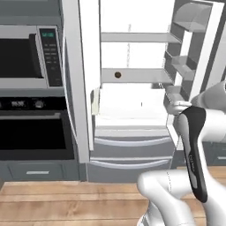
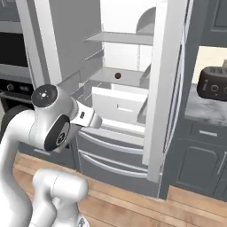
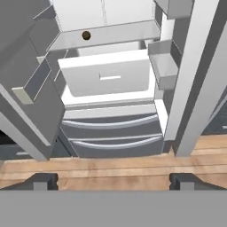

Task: Retrieve the banana and kiwi from the fridge and place them into the bowl on the dining table.

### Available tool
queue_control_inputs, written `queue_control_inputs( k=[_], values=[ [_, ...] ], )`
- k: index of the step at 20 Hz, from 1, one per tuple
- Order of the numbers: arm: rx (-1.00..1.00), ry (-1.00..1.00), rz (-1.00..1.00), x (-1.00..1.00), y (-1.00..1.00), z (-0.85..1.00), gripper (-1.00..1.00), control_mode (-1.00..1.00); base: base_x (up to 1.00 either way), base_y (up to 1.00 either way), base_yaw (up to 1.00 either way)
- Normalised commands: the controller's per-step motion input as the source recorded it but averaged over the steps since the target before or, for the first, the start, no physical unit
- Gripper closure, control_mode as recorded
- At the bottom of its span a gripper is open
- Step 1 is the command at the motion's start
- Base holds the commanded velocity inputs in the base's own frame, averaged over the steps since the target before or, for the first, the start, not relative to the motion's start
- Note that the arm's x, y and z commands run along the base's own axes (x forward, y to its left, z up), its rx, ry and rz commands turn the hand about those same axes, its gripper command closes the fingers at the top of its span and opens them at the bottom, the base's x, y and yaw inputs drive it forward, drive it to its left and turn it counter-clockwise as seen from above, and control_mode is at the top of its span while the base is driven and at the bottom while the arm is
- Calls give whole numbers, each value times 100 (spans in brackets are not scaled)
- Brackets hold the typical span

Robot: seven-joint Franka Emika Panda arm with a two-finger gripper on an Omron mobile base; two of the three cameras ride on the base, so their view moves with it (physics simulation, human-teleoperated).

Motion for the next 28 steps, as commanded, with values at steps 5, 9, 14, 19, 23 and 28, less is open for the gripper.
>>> queue_control_inputs(
  k=[5, 9, 14, 19, 23, 28],
  values=[
    [0, 0, 0, 0, 0, 0, -100, 100, 49, 41, -17],
    [0, 0, 0, 0, 0, 0, -100, 100, 51, -16, 0],
    [0, 0, 0, 0, 0, 0, -100, 100, 60, -7, 6],
    [0, 0, 0, 0, 0, 0, -100, 100, 70, 0, 4],
    [0, 0, 0, 0, 0, 0, -100, 100, 64, 0, 0],
    [0, 0, 0, 0, 0, 0, -100, 100, 52, 4, 0]
  ],
)
